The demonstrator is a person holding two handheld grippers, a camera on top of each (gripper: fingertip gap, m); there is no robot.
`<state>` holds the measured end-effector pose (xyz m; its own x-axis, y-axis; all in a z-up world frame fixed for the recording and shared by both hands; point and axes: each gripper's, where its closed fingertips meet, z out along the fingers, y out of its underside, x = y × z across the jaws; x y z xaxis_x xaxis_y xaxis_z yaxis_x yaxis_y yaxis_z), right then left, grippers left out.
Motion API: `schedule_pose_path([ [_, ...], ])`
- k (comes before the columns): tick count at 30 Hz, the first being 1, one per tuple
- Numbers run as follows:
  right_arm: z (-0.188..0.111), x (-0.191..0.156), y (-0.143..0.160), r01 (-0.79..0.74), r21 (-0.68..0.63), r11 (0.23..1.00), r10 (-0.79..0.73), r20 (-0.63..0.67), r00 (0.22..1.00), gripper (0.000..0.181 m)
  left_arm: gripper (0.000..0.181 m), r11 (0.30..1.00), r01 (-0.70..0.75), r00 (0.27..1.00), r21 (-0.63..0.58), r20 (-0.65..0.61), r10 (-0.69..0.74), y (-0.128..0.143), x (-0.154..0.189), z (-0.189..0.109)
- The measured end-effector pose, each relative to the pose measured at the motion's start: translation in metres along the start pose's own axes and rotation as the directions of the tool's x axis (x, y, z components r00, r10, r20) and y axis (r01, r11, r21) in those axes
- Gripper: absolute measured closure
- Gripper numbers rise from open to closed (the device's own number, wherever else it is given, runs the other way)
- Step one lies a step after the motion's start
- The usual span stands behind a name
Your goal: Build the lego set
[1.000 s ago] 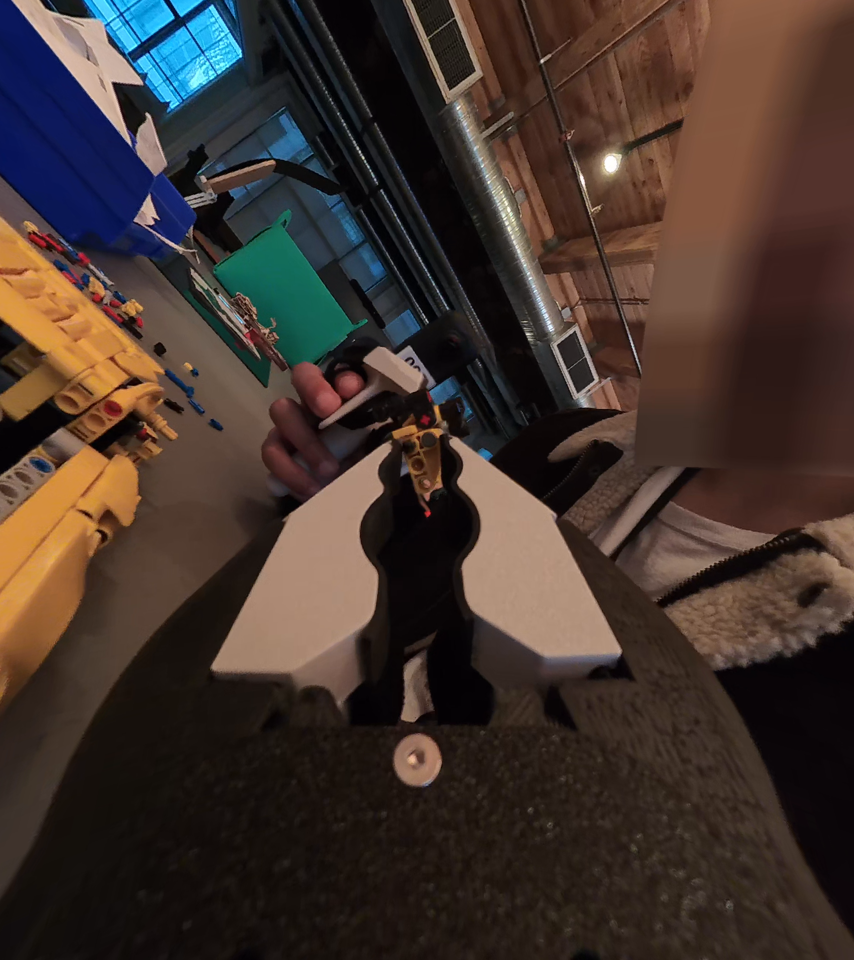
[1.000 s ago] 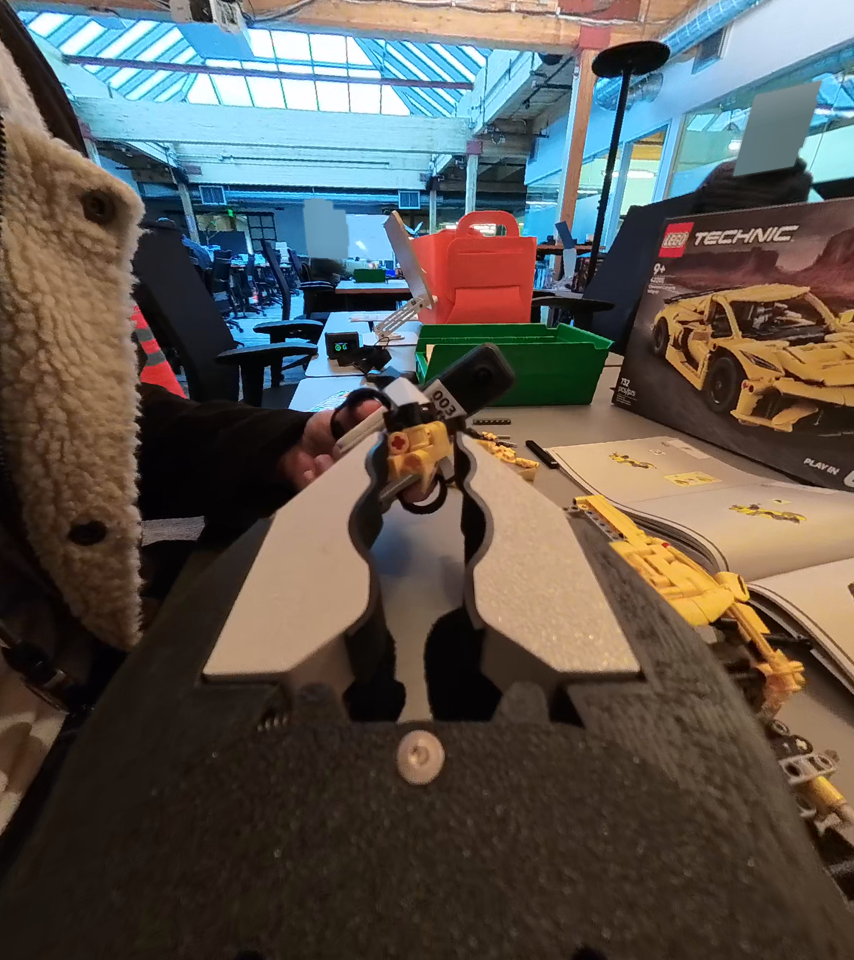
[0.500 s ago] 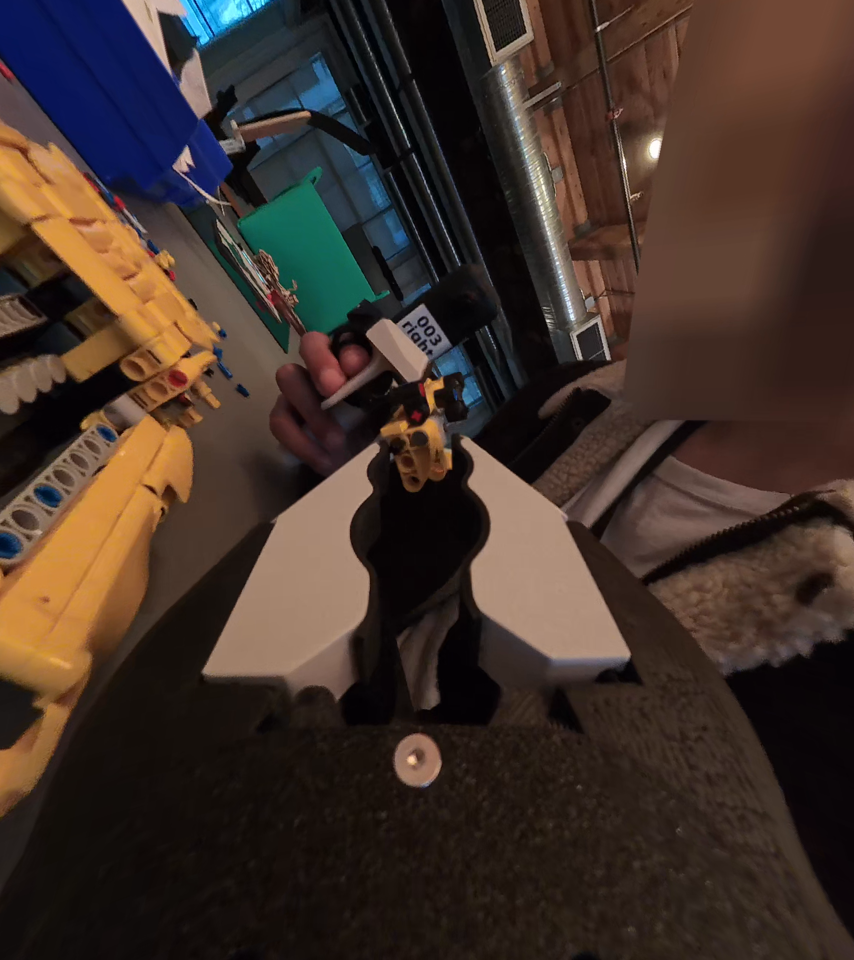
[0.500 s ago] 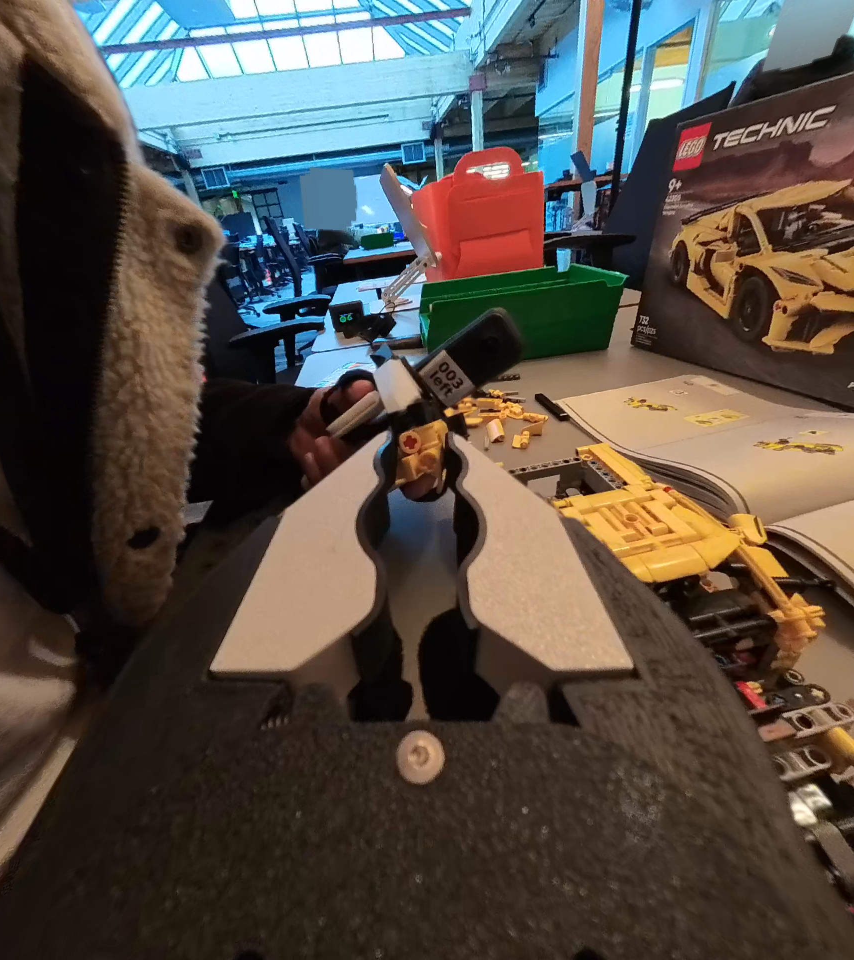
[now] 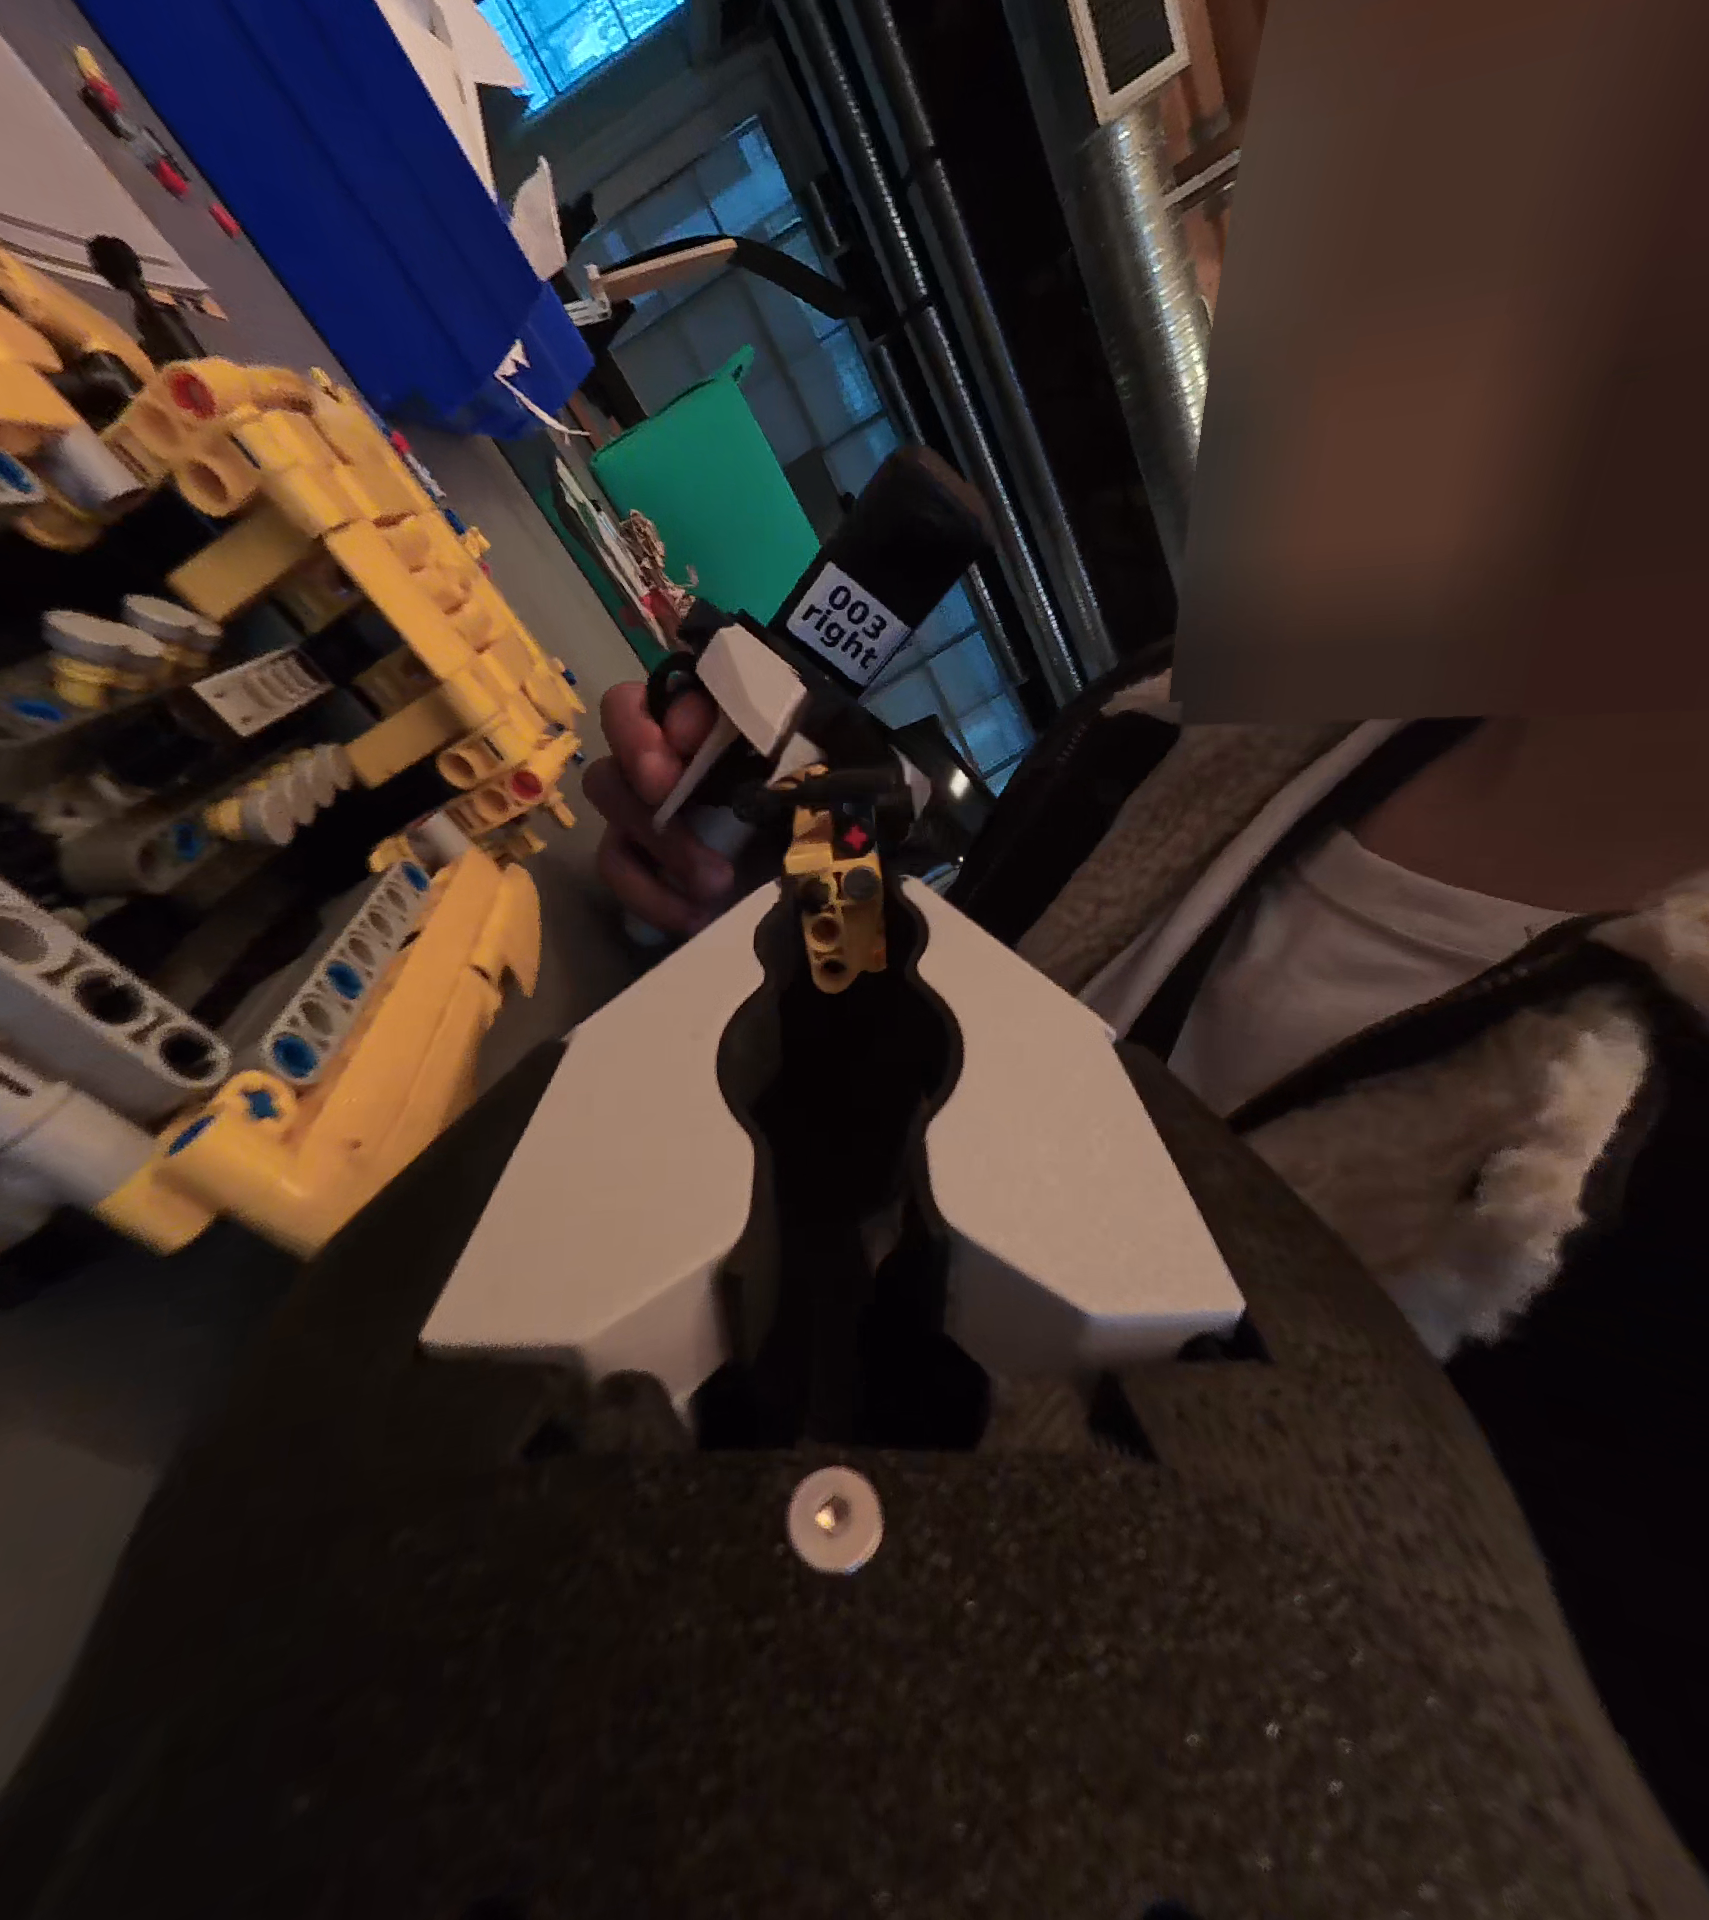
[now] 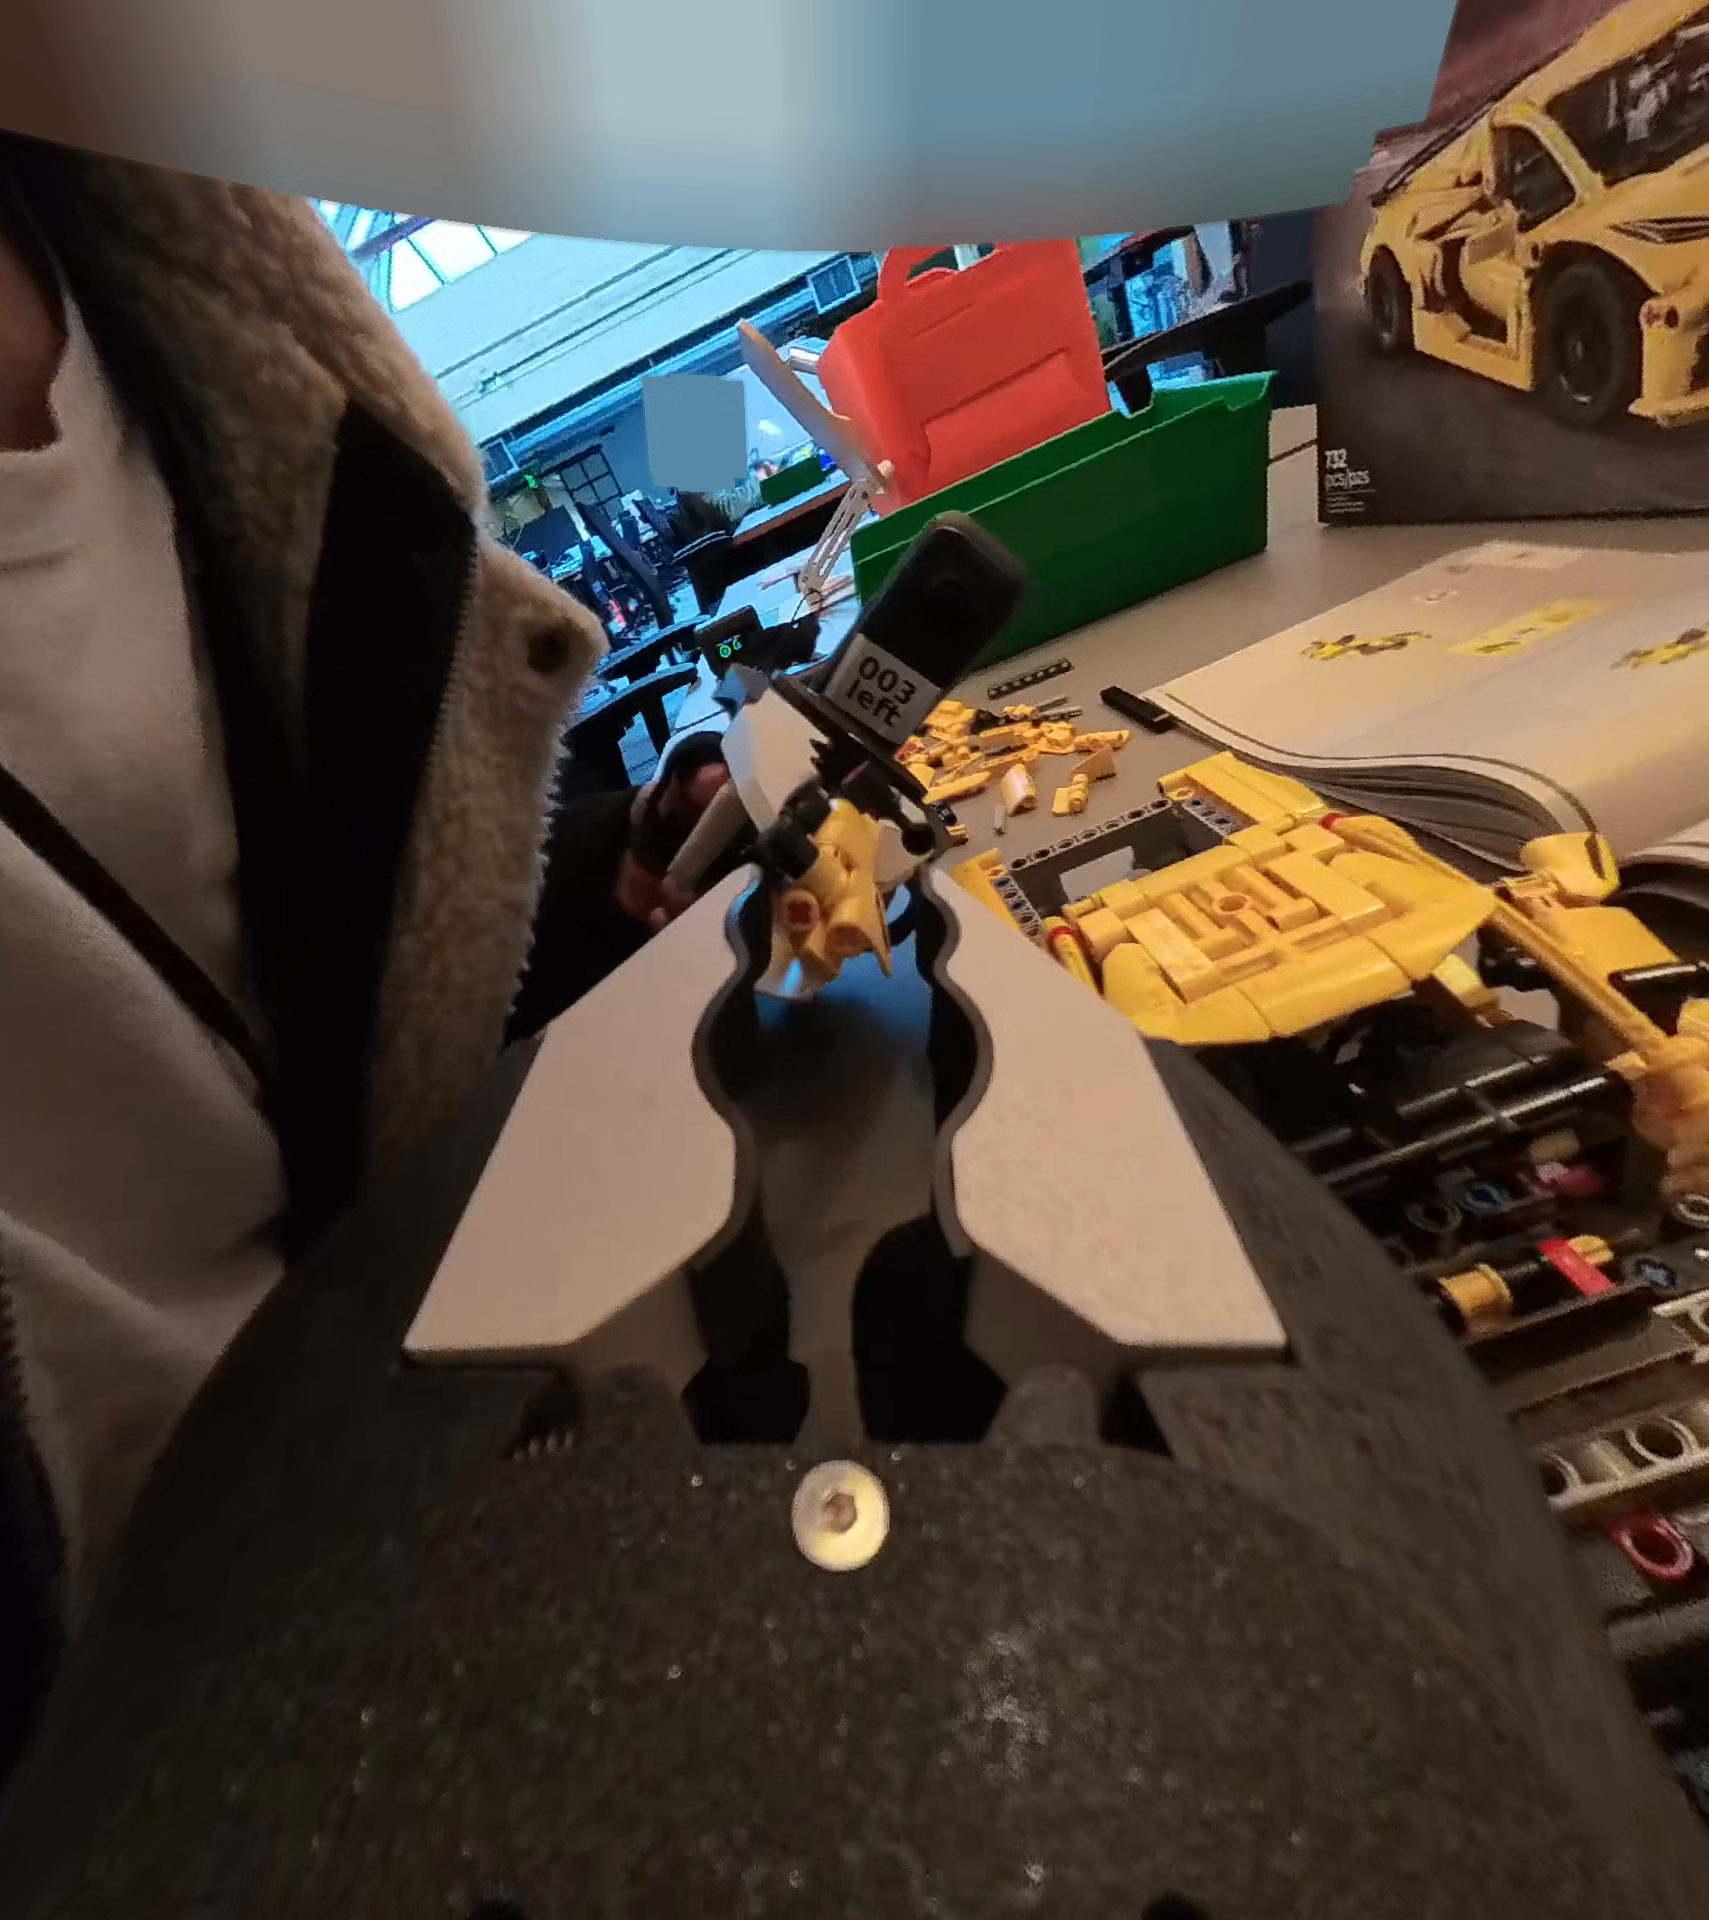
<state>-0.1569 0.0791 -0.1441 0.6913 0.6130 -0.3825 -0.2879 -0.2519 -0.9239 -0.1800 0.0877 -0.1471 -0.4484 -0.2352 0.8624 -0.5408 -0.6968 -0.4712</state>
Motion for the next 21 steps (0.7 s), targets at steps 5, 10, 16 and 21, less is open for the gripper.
schedule_pose_path([
  [5, -0.011, 0.014, -0.011, -0.004, 0.036, 0.999, 0.007, -0.074, 0.997, 0.155, 0.165, 0.99, -0.118, 0.992, 0.074, 0.06, 0.114, -0.022, 0.005, -0.018],
  [10, -0.059, 0.076, -0.037, -0.002, -0.004, 1.0, 0.001, -0.384, 0.923, 0.157, 0.165, 0.947, -0.254, 0.949, 0.195, 0.237, 0.206, -0.067, 0.001, -0.069],
  [16, -0.104, 0.12, -0.024, -0.175, 0.111, 0.978, 0.207, -0.533, 0.82, 0.147, 0.166, 0.872, -0.369, 0.893, 0.322, 0.382, 0.237, -0.103, -0.012, -0.117],
  [21, -0.12, 0.131, -0.02, -0.143, 0.101, 0.985, 0.174, -0.632, 0.755, 0.148, 0.166, 0.849, -0.346, 0.927, 0.399, 0.287, 0.243, -0.108, -0.001, -0.12],
])
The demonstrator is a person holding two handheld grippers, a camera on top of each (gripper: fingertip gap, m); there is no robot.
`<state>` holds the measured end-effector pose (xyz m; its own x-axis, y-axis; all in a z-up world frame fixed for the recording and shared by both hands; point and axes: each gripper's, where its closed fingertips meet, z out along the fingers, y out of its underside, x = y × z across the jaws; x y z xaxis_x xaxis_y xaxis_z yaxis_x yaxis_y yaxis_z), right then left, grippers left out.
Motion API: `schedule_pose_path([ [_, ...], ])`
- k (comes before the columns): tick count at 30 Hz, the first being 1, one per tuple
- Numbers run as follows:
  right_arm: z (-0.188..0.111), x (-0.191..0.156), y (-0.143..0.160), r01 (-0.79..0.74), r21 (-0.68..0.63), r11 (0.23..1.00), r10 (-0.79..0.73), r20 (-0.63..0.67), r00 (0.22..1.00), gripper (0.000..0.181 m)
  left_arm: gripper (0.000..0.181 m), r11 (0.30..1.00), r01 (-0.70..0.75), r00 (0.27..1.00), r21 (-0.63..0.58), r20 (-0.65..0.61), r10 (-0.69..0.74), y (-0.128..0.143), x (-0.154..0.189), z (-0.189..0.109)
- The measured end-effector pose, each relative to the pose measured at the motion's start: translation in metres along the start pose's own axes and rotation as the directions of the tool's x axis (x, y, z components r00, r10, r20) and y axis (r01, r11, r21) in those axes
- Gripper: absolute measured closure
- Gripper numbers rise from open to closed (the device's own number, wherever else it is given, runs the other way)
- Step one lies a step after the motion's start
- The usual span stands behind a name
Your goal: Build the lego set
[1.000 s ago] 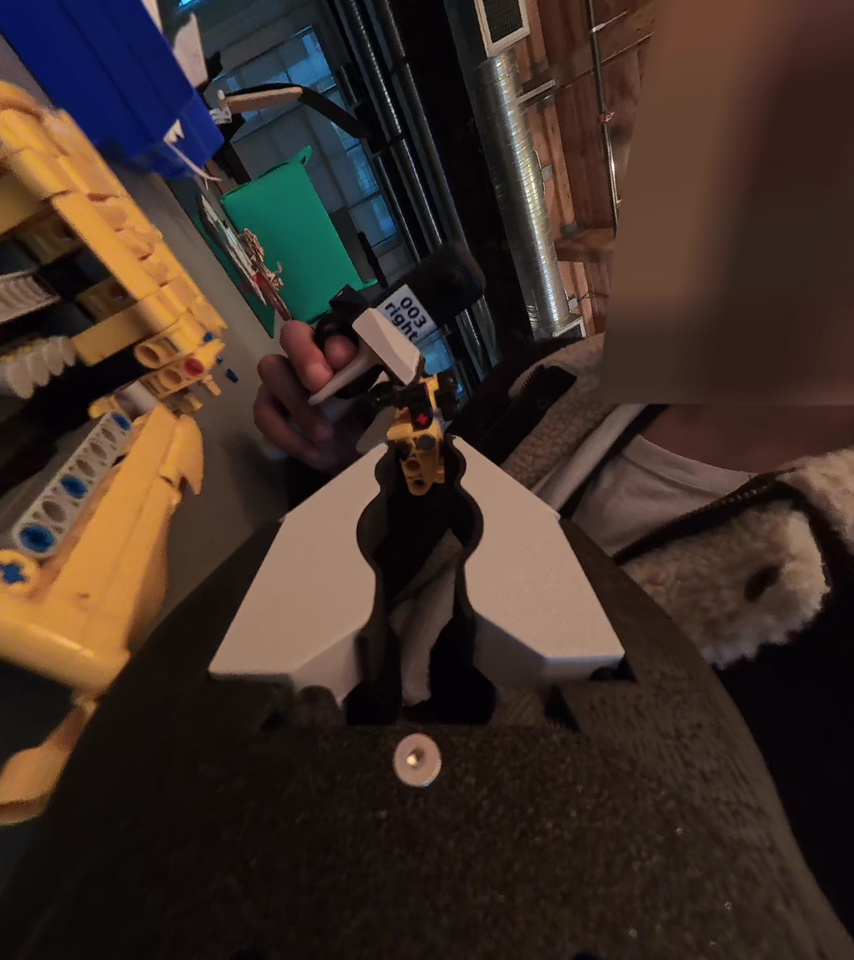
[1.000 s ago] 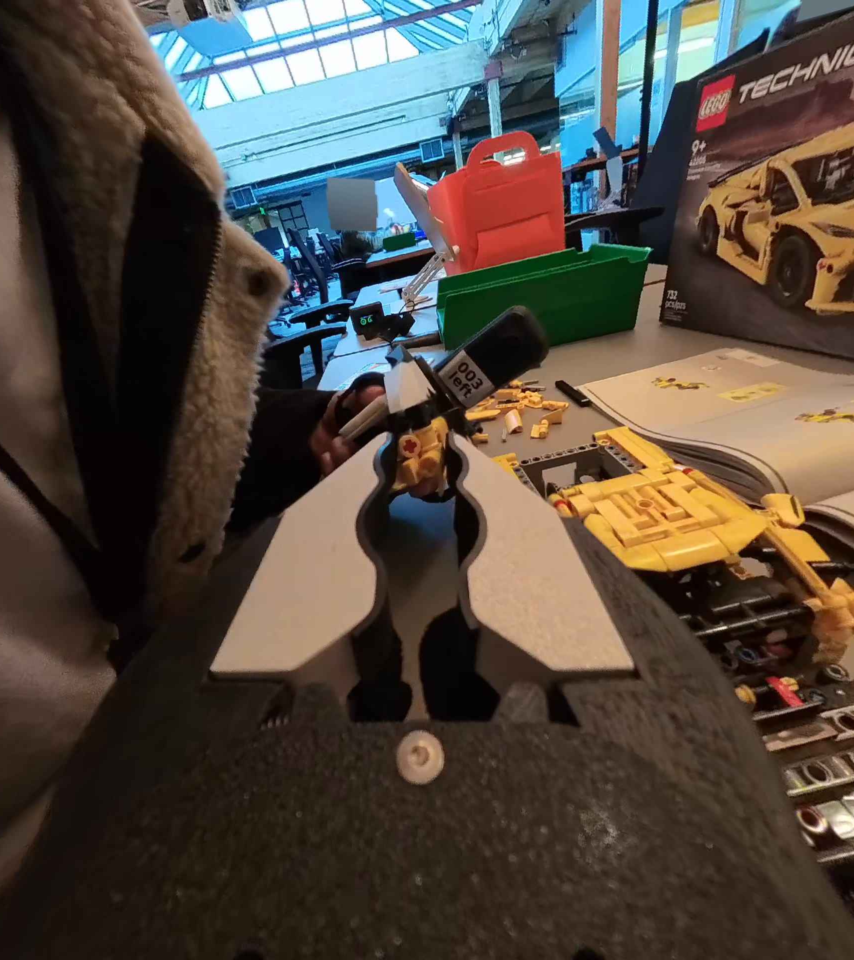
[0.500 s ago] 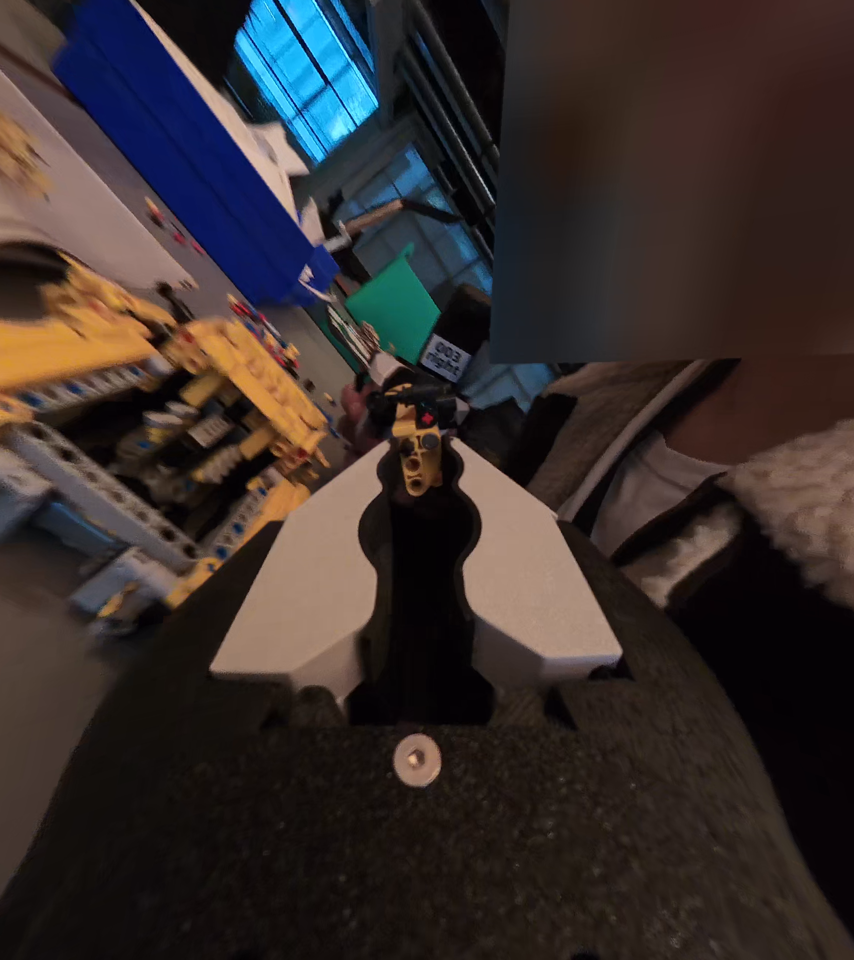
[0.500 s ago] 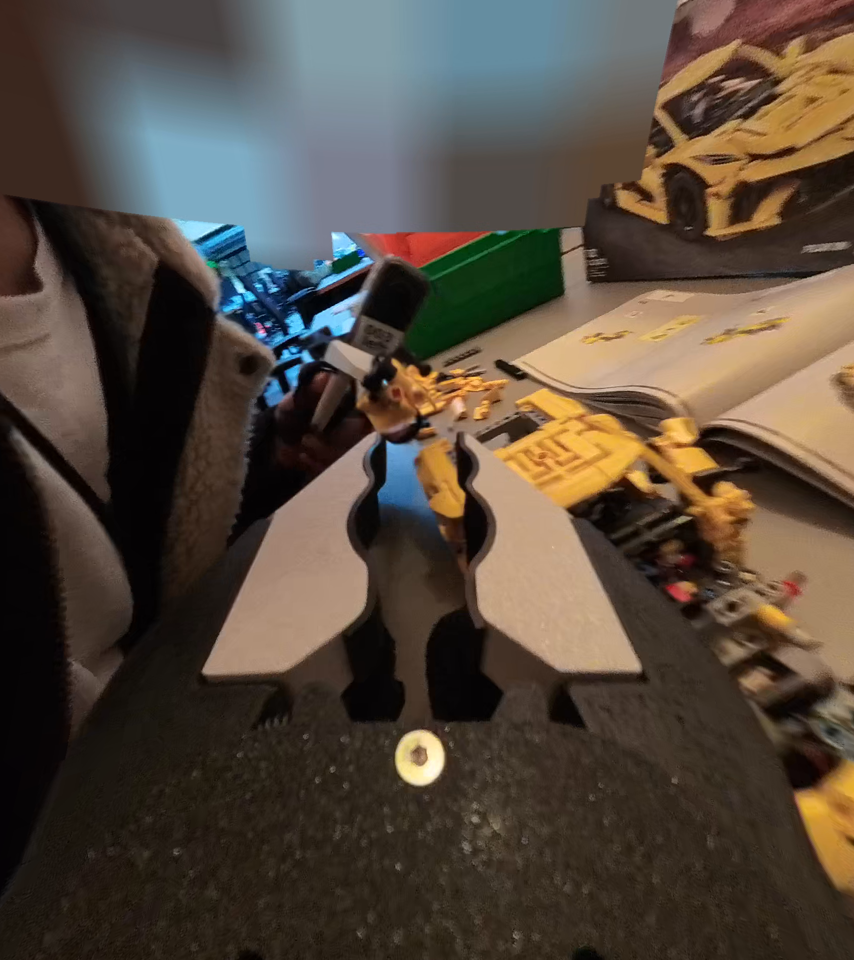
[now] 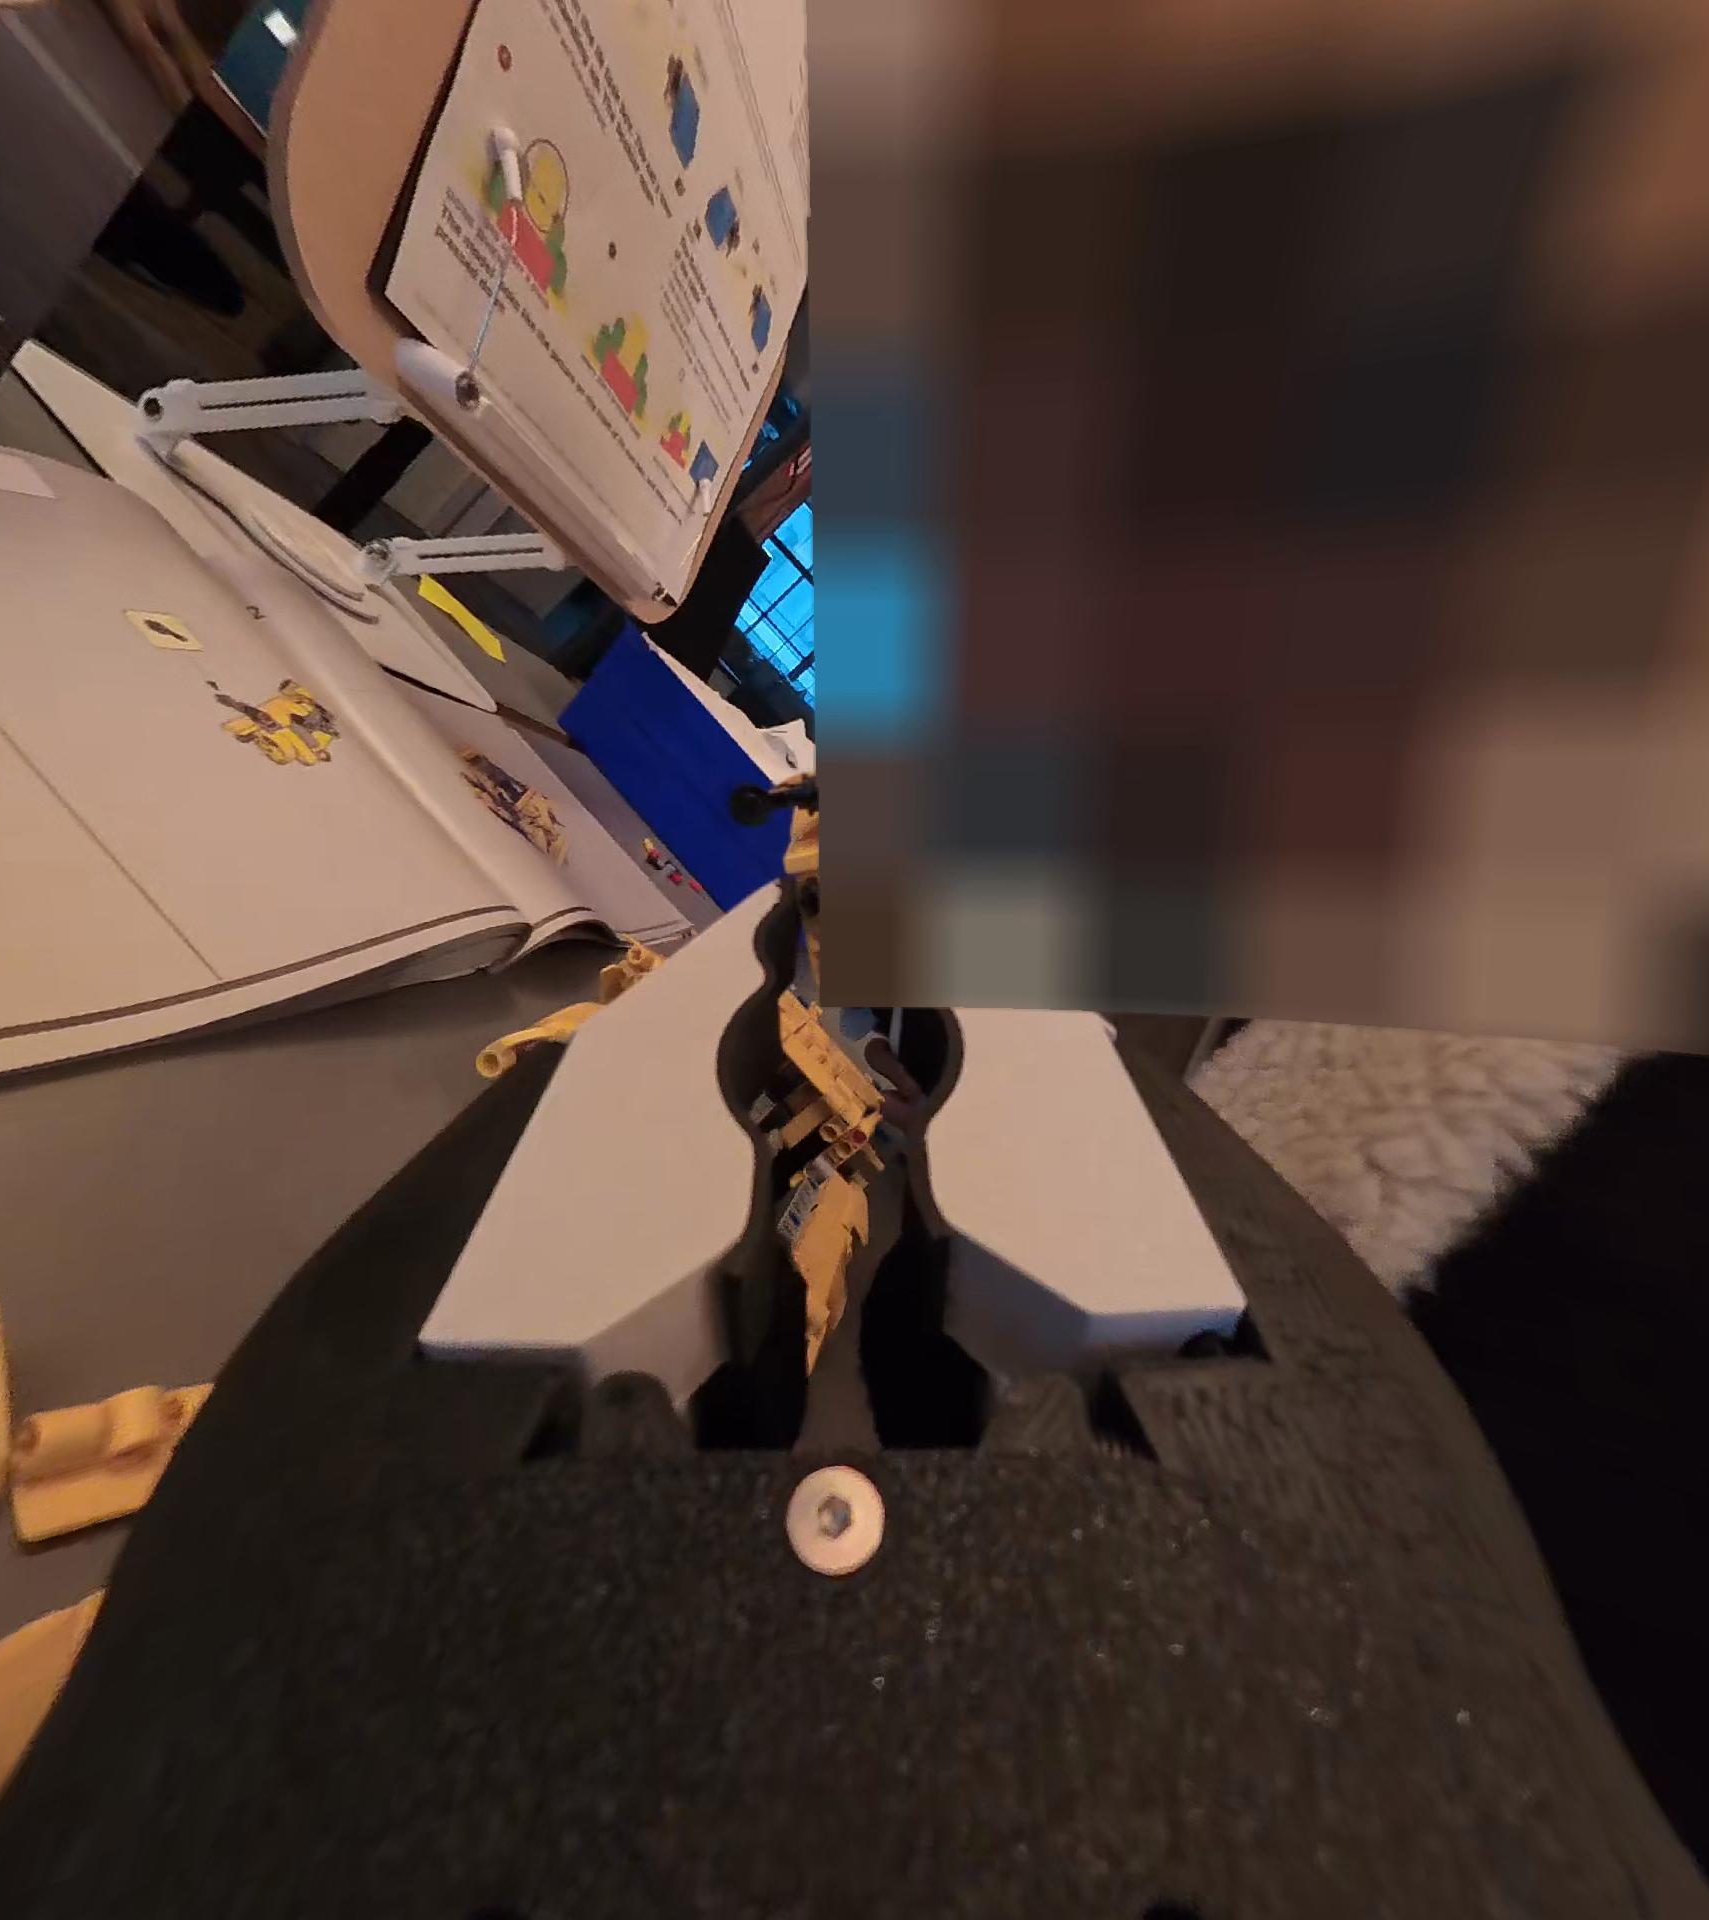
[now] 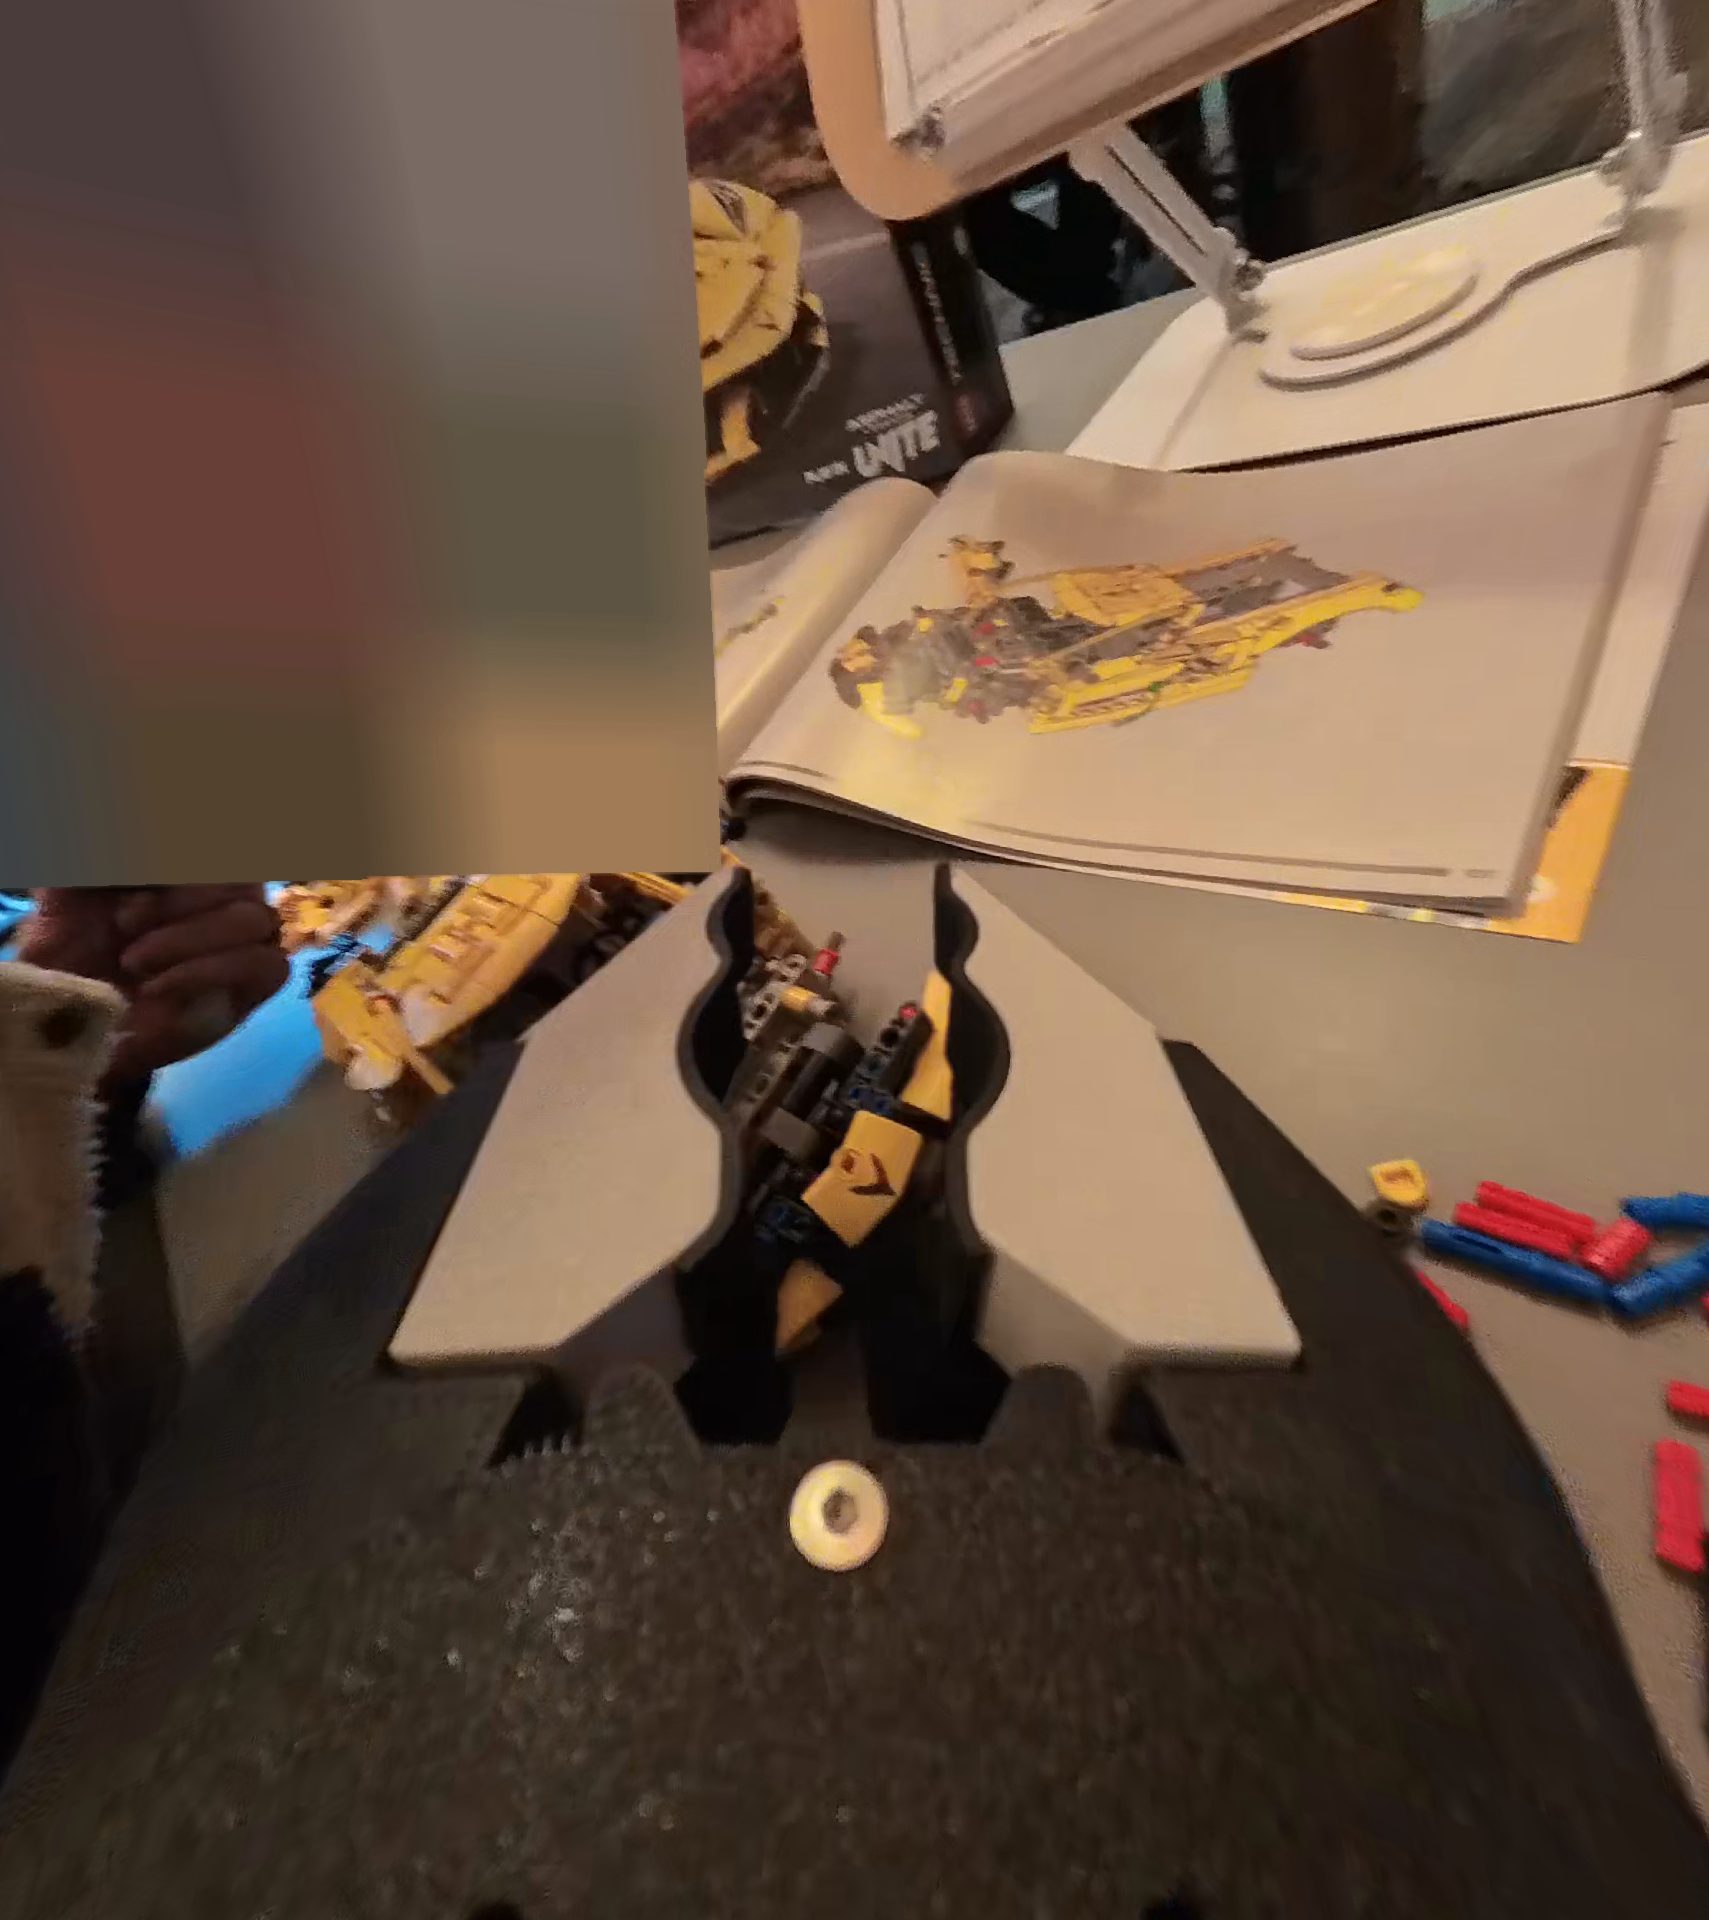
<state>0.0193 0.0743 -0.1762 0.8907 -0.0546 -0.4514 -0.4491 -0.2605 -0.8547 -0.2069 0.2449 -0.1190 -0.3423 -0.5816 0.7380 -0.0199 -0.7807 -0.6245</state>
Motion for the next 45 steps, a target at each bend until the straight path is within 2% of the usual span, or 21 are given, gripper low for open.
schedule_pose_path([
  [2, 0.0, 0.004, 0.005, 0.01, -0.024, 1.0, -0.011, -0.032, 0.999, 0.148, 0.166, 0.999, -0.023, 0.999, -0.023, 0.023, 0.023, 0.005, -0.004, 0.002],
  [6, 0.003, 0.003, 0.013, -0.035, -0.053, 0.998, 0.035, -0.003, 0.999, 0.15, 0.166, 0.997, -0.031, 0.998, -0.067, 0.045, 0.034, 0.013, -0.009, 0.005],
  [17, 0.003, -0.003, 0.015, -0.024, -0.062, 0.998, 0.025, 0.019, 1.0, 0.154, 0.166, 0.997, 0.003, 1.0, -0.077, 0.017, -0.002, 0.017, -0.005, 0.007],
  [45, 0.007, -0.002, 0.027, -0.039, -0.113, 0.993, 0.042, 0.025, 0.999, 0.158, 0.166, 0.992, 0.026, 0.996, -0.12, 0.091, -0.015, 0.026, -0.02, 0.007],
])
